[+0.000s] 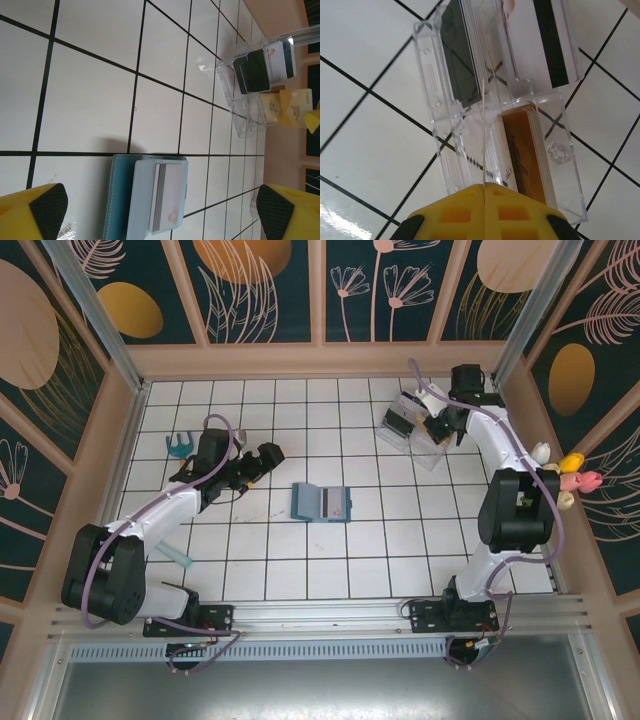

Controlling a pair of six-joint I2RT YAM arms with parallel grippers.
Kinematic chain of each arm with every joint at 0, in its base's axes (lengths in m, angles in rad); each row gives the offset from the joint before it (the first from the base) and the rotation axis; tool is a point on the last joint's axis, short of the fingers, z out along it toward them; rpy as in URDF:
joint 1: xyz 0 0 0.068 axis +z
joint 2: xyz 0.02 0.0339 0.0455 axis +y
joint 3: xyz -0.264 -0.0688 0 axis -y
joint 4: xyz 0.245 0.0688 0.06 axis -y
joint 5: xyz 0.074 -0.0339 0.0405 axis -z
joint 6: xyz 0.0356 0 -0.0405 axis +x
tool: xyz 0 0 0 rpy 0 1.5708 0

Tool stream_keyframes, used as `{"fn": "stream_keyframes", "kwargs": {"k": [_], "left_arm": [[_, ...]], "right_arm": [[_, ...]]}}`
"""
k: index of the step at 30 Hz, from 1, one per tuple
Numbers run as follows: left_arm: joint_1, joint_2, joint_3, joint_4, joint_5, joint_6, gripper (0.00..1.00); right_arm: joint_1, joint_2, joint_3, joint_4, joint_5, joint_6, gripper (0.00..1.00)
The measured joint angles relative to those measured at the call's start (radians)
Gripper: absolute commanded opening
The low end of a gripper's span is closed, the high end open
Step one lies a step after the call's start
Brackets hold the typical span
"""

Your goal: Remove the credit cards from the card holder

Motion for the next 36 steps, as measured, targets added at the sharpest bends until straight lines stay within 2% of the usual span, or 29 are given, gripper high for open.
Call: {"fn": "stream_keyframes", "kwargs": {"k": [11,36], "left_arm": [[0.0,0.013,0.0,0.0,0.008,0.0,0.98],[0.0,0.018,-0.02,0.018,0.025,0.0,0.98]], "right_arm": [[0.0,0.029,-0.019,0.039,0.093,-0.063,0.0],[-0.009,0.024,-0.019,0.047,0.109,-0.118,0.0]]}}
